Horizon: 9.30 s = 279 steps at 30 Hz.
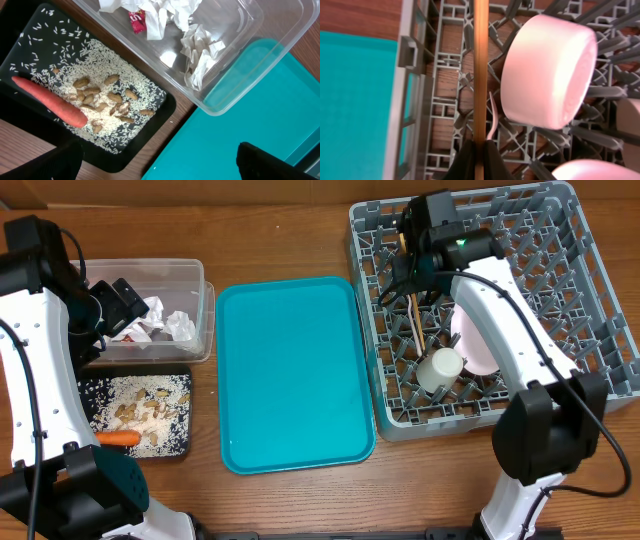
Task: Sort waste into correct bins and load items into the dishwasher
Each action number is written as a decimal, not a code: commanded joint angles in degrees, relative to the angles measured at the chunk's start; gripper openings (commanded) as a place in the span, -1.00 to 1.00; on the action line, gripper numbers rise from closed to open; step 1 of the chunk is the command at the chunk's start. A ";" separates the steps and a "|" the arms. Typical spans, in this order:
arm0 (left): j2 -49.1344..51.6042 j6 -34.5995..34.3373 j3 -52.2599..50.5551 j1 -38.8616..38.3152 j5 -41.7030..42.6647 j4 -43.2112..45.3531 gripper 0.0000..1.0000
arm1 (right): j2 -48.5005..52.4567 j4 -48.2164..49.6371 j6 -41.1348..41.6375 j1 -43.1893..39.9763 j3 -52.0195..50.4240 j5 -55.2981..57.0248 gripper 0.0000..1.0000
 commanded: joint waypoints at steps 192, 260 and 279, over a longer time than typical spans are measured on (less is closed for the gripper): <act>-0.15 -0.81 -0.28 -0.24 0.61 -0.15 1.00 | -112.89 51.08 -0.63 -15.04 -102.12 -5.88 1.00; -62.82 -2.29 -33.05 -24.98 2.36 18.08 0.99 | -112.89 51.08 -0.63 -15.04 -102.12 -5.90 1.00; -81.92 -2.29 -84.74 -24.98 2.54 76.48 1.00 | -112.89 51.08 -0.66 -15.04 -102.12 -5.88 1.00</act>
